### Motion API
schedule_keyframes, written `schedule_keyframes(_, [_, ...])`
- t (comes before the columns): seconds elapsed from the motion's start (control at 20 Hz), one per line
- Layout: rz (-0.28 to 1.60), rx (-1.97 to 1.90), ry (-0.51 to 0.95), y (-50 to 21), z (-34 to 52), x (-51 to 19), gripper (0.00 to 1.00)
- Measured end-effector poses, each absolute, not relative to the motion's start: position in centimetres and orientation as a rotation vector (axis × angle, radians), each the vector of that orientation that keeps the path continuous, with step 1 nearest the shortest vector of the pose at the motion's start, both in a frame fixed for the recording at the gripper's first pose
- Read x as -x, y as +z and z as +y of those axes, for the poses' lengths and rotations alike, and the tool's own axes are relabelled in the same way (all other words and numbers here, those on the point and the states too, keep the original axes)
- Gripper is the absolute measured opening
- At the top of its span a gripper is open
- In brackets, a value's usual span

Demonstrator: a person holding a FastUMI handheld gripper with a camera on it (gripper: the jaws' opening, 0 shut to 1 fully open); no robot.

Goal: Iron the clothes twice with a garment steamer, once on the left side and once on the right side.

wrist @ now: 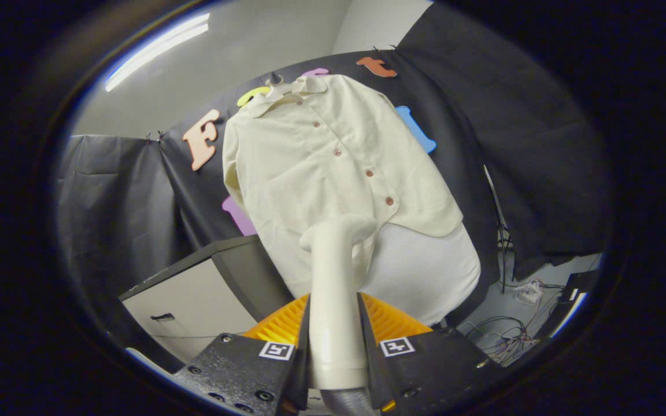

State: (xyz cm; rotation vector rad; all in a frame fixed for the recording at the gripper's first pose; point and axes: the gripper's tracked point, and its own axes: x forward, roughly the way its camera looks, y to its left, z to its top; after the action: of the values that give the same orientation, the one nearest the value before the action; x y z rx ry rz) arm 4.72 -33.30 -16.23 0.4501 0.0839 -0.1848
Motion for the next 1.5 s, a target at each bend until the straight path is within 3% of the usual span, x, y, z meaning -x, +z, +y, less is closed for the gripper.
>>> schedule_keyframes(0.45, [-0.025,-0.342,-0.224,-6.3,-36.9,-6.5,0.39])
schedule_keyframes(1.05, [-0.197,-0.178,-0.347,7.7,-44.8,-15.4,0.4])
schedule_keyframes(1.5, [-0.198,-0.206,-0.392,7.7,-48.4,-20.4,0.39])
